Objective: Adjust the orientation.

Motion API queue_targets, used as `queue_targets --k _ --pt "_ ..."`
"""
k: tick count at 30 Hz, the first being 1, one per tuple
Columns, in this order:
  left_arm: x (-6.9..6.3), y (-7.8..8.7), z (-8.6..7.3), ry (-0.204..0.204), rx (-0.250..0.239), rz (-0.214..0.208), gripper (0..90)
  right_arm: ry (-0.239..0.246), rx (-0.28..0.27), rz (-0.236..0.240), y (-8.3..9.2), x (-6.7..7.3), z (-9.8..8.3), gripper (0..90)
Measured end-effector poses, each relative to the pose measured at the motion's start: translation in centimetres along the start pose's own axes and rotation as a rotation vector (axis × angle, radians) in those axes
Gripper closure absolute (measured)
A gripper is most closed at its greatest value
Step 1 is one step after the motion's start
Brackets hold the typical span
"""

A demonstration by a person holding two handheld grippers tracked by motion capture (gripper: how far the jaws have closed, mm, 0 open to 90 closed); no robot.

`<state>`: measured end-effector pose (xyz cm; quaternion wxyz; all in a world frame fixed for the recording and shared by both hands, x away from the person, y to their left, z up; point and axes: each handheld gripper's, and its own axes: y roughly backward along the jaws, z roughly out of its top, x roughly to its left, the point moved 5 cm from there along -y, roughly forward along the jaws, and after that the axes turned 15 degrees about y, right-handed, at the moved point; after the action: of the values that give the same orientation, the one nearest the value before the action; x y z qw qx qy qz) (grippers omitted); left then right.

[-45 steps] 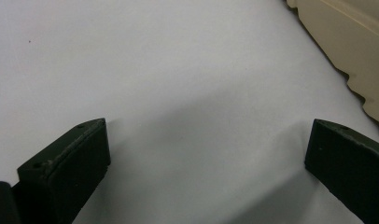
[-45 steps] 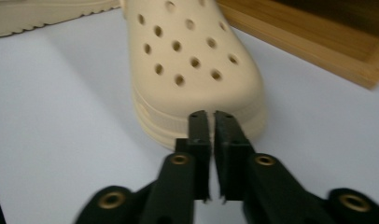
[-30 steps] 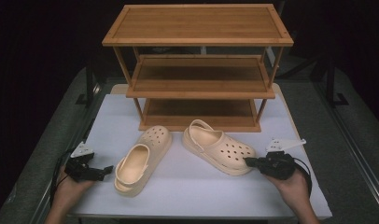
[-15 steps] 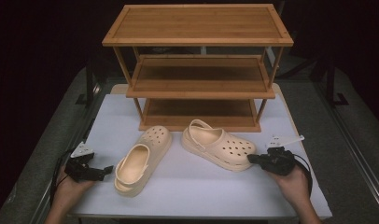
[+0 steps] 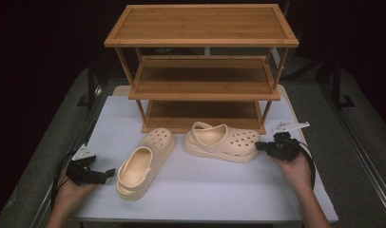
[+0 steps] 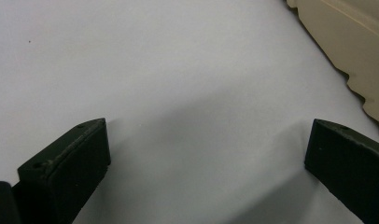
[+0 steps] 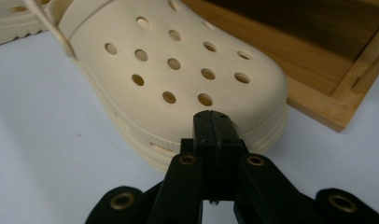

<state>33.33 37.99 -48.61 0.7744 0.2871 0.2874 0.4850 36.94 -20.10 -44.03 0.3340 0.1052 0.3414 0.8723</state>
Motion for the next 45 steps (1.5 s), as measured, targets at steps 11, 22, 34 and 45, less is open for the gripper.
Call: queue_targets --k 11,22,34,45 --pt "0.0 0.0 0.0 0.0 0.0 0.0 0.0 -0.02 -0.033 -0.025 0.2 -1.2 1.0 89.7" --pt "0.0 0.0 0.0 0.0 0.0 0.0 0.0 0.086 -0.148 0.115 -1.2 4.0 6.1 81.1" --pt "0.0 0.0 0.0 0.001 0.002 -0.002 0.0 0.153 -0.18 0.212 -5.6 8.2 11.4 70.1" --pt "0.0 0.0 0.0 0.005 0.0 -0.003 0.0 0.189 -0.14 0.227 -9.1 10.0 13.2 74.5"
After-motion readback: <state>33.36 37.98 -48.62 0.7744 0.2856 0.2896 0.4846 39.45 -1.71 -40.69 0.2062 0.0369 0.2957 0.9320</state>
